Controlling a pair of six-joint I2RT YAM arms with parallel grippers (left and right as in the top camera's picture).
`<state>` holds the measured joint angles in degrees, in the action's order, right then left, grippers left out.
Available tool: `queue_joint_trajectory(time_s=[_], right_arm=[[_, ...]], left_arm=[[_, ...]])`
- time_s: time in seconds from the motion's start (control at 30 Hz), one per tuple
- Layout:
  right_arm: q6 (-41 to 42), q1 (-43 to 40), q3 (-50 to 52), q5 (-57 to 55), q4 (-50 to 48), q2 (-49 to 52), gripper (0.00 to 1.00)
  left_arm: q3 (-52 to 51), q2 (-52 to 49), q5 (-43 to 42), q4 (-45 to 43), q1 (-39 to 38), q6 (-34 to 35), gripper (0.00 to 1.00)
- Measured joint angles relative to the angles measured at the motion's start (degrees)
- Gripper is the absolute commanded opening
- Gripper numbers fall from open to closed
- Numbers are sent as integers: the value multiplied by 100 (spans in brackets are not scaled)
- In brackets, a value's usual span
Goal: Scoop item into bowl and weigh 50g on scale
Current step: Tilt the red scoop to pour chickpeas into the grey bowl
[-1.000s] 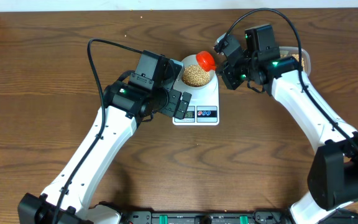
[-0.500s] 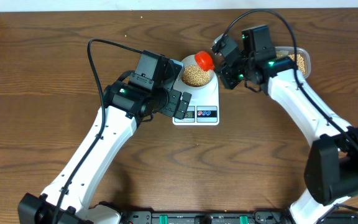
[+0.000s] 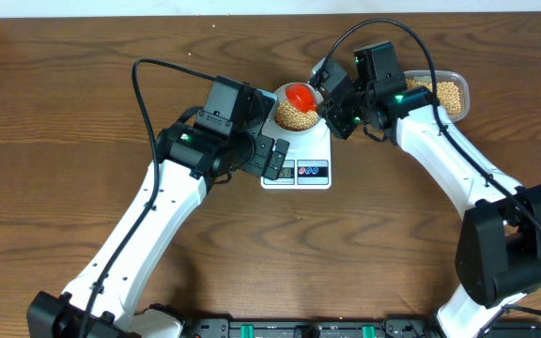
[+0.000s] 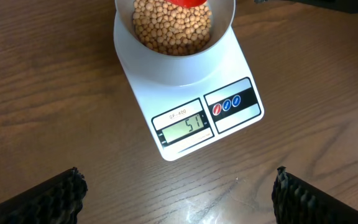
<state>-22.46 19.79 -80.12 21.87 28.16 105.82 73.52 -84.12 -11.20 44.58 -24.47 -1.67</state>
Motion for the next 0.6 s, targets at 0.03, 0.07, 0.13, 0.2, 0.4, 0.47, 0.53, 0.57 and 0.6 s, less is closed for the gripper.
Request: queue_joint_trajectory(time_s=[0.03, 0.07, 0.13, 0.2, 0.4, 0.47, 0.53, 0.57, 0.6], right_arm=[[-4, 0, 0, -15, 2, 0, 1], [-15, 0, 0, -31, 4, 4, 1], [-22, 0, 0, -52, 2, 13, 1], [-26, 0, 0, -72, 2, 24, 1], [-42, 0, 0, -87, 4, 35, 1], [-42, 0, 0, -90, 2, 52, 1], [-42, 0, 2, -90, 4, 81, 1], [-42, 0, 0, -90, 4, 98, 1], [-42, 0, 0, -90, 7, 120, 1]], left_arm=[[0, 0, 0, 0, 2, -2, 98], [0, 0, 0, 0, 0, -2, 98], [0, 0, -2, 0, 0, -2, 98], [0, 0, 0, 0, 0, 0, 98], [0, 0, 0, 0, 0, 0, 98], [0, 0, -2, 0, 0, 0, 98], [0, 0, 0, 0, 0, 0, 98], [0, 0, 0, 0, 0, 0, 98], [0, 0, 0, 0, 0, 0, 98]])
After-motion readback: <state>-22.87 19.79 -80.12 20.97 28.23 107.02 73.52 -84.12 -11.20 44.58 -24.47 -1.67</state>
